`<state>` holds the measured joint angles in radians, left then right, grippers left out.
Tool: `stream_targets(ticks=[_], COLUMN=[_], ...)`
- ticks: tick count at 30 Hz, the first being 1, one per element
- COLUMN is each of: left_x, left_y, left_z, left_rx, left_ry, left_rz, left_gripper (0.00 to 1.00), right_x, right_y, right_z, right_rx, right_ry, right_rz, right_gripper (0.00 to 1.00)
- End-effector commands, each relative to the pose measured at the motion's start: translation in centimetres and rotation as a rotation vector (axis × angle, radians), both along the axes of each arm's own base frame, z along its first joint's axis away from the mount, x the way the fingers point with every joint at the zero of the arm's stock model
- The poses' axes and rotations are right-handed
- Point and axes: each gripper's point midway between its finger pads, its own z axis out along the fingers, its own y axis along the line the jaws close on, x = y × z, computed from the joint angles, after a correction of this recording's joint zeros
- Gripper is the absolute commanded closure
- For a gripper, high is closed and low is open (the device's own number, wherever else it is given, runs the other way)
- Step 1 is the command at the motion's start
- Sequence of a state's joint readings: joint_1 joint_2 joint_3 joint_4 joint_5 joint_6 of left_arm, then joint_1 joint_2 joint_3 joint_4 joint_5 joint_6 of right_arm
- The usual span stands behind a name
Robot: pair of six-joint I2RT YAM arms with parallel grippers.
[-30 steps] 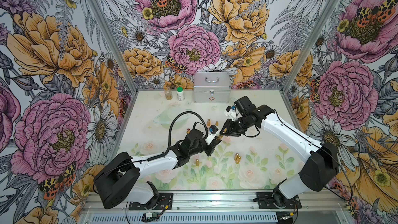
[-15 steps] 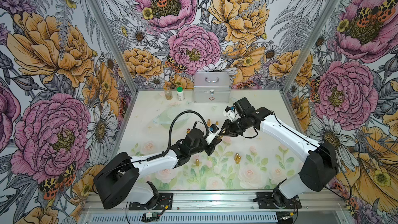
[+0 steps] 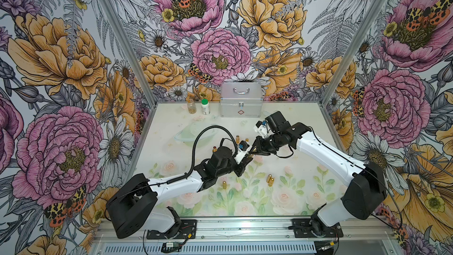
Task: Open the lipstick cap
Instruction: Open the cover of the lipstick, then place the cover at the center of the board.
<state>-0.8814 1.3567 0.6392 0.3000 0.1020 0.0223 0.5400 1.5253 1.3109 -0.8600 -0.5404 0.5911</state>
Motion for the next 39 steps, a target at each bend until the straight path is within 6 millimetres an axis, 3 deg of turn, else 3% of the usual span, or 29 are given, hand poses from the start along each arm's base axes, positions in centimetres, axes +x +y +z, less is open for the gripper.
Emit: stream_targets(ticks=[1,7,14,23,29,39], left_x=[0.3,-0.3,-0.5,-0.7,-0.3,-0.1], left_y=[1.5,2.9,4.2,6.1,7.9,8.1], left_z=[-0.1,-2.0,-1.5,1.2,2.3,2.1], left_rx=[-0.011,0.048,0.046,-0.038,-0.076,-0.081], left_ry=[0.009,0.031,0.01,-0.027,-0.032,-0.004], left_rz=[0.096,0.155,0.202,0.239,0.281,0.296], left_gripper=[1.0,1.0,1.0,1.0,1.0,1.0], right_x=[1.6,2.5,2.9,4.8,6.2,7.4], right_y=[-1.0,-1.3,-1.8,-6.4,-6.9,-7.1], right_z=[3.0,4.4,4.9,-3.5,-7.8,-13.2], right_rx=[-0.013,0.0,-0.001,-0.348,-0.422,-0.489], right_ry=[-0.123,-0.149,-0.154,-0.199,-0.215,-0.214], right_rz=[-0.062,-0.107,-0.147,-0.286,-0.347,-0.369], right_gripper=[0.83,0.84,0.84,0.84,0.84,0.84])
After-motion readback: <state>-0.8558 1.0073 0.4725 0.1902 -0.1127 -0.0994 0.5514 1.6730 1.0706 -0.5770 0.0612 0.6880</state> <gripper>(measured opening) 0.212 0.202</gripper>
